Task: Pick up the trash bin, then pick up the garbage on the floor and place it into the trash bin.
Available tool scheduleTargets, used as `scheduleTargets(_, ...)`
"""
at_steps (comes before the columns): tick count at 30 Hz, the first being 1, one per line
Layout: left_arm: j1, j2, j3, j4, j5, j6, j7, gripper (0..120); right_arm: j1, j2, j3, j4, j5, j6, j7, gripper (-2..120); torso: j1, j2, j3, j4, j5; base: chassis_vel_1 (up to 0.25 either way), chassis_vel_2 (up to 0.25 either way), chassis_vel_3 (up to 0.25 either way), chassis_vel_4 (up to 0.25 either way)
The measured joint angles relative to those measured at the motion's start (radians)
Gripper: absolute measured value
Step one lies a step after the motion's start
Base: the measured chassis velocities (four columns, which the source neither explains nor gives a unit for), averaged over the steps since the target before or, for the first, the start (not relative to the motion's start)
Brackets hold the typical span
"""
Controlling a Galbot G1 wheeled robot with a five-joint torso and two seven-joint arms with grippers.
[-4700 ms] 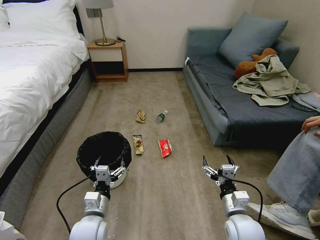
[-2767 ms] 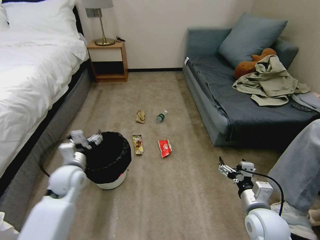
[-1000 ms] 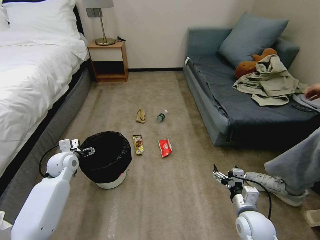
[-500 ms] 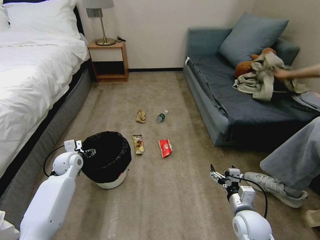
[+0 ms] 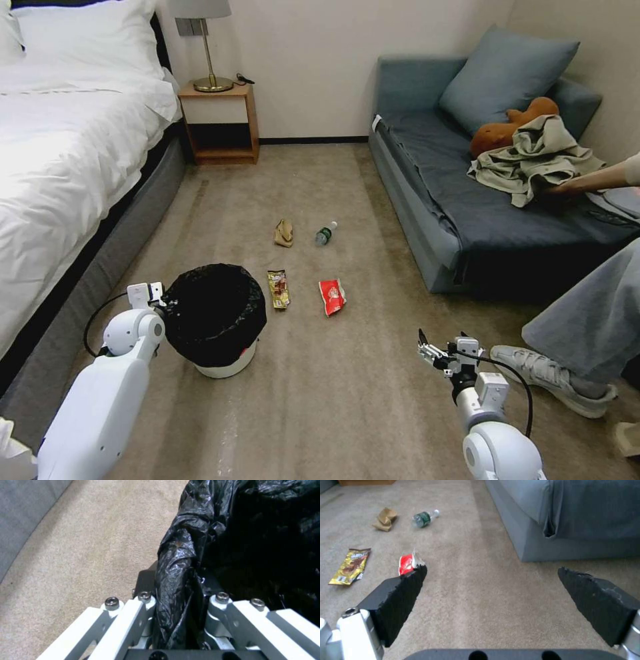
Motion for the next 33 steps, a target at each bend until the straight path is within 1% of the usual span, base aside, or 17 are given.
scheduleTargets(4,0.018,-0.001,-0.011,-0.022,0.033,-0.015,0.021,15,-0.003,0.0,-0.001,0.0,0.0,0.0,-0.001,100,0.0,0.0,0.0,-0.0002,-0.0004,0.0,0.0,0.0,0.0)
scheduleTargets(6,0.03,-0.002,-0.018,-0.036,0.079,-0.03,0.041,11,-0.006,0.0,-0.002,0.003,0.001,0.0,-0.008,100,0.0,0.0,0.0,-0.0002,-0.0008,0.0,0.0,0.0,0.0)
scheduleTargets(12,0.052,-0.002,-0.037,-0.068,0.116,-0.039,0.043,10,-0.007,0.001,-0.006,0.01,0.01,0.001,-0.021,100,0.0,0.0,0.0,-0.0005,-0.0014,0.0,0.0,0.0,0.0)
scheduleTargets(15,0.064,0.003,-0.051,-0.087,0.128,-0.047,0.042,8,-0.007,0.001,-0.008,0.011,0.013,0.003,-0.023,100,0.0,0.0,0.0,-0.0006,-0.0005,0.0,0.0,0.0,0.0)
scheduleTargets(17,0.079,0.013,-0.067,-0.103,0.143,-0.053,0.045,8,-0.007,0.001,-0.012,0.012,0.015,0.004,-0.024,100,0.0,0.0,0.0,-0.0002,-0.0003,0.0,0.0,0.0,0.0)
scheduleTargets(19,0.084,0.017,-0.072,-0.108,0.146,-0.055,0.047,8,-0.007,0.001,-0.013,0.011,0.015,0.005,-0.024,100,0.0,0.0,0.0,-0.0001,-0.0003,0.0,0.0,0.0,0.0)
scheduleTargets(21,0.098,0.029,-0.091,-0.123,0.168,-0.063,0.058,6,-0.007,0.001,-0.017,0.008,0.016,0.007,-0.025,100,0.0,0.0,0.0,-0.0001,0.0,0.0,0.0,0.0,0.0)
scheduleTargets(22,0.098,0.029,-0.091,-0.123,0.168,-0.063,0.058,6,-0.007,0.001,-0.017,0.008,0.016,0.007,-0.025,100,0.0,0.0,0.0,-0.0001,0.0,0.0,0.0,0.0,0.0)
scheduleTargets(23,0.105,0.035,-0.102,-0.132,0.182,-0.067,0.063,6,-0.006,0.001,-0.019,0.005,0.018,0.009,-0.025,100,0.0,0.0,0.0,-0.0001,0.0001,0.0,0.0,0.0,0.0)
scheduleTargets(28,0.122,0.049,-0.126,-0.156,0.213,-0.069,0.069,5,0.002,-0.002,-0.026,0.0,0.027,0.014,-0.026,100,0.0,0.0,0.0,0.0001,0.0001,0.0,0.0,0.0,0.0)
scheduleTargets(29,0.128,0.055,-0.137,-0.171,0.226,-0.069,0.07,4,0.007,-0.003,-0.031,-0.003,0.028,0.02,-0.029,100,0.0,0.0,0.0,0.0003,0.0001,0.0,0.0,0.0,0.0)
scheduleTargets(33,0.133,0.06,-0.146,-0.185,0.236,-0.068,0.07,4,0.009,-0.004,-0.035,-0.005,0.03,0.024,-0.033,100,0.0,0.0,0.0,0.0002,0.0002,0.0,0.0,0.0,0.0)
